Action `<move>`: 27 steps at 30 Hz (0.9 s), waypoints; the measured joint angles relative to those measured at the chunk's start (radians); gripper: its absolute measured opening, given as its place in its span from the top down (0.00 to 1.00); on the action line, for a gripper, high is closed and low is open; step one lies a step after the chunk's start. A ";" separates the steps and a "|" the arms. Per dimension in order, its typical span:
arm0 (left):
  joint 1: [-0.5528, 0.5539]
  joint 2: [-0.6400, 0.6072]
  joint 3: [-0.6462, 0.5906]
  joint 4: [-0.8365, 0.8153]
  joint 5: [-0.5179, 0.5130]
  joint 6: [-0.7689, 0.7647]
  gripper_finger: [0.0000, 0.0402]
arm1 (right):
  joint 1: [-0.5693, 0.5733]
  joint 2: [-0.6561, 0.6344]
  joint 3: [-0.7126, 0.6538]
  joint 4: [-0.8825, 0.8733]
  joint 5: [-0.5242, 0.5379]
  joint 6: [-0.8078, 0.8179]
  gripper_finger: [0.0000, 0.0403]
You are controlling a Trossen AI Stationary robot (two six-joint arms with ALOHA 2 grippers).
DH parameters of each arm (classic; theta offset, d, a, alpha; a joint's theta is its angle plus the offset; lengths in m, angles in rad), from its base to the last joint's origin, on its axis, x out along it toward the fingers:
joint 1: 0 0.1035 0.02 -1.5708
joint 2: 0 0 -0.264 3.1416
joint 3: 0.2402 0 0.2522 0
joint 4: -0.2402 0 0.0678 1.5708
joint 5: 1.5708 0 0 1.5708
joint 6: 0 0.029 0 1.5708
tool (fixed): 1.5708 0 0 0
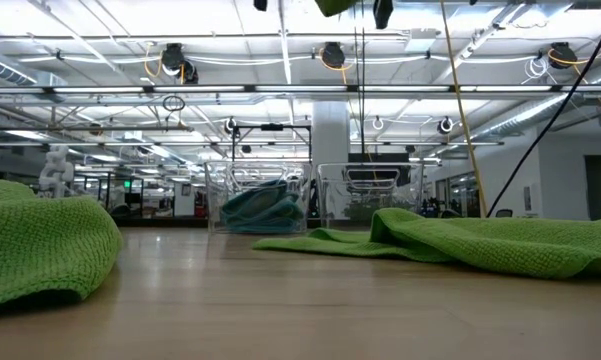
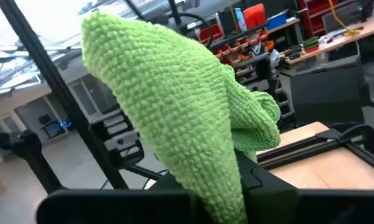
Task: Fold microfiber towels
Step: Put the green folded microfiber towel into the right transparent bin
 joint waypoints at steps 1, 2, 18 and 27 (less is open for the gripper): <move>0.000 -0.006 0.000 -0.023 -0.020 -0.016 0.75 | -0.014 -0.006 0.000 -0.003 -0.002 0.018 0.96; 0.000 -0.010 0.000 -0.044 -0.040 -0.036 0.70 | -0.029 -0.013 0.000 -0.006 -0.003 0.037 0.96; 0.002 -0.142 0.001 -0.678 -0.179 -0.488 0.31 | -0.245 -0.015 0.002 -0.241 -0.048 0.374 0.96; 0.047 -0.146 0.000 -0.780 -0.168 -0.457 0.43 | -0.390 0.183 0.002 -0.274 -0.046 0.457 0.96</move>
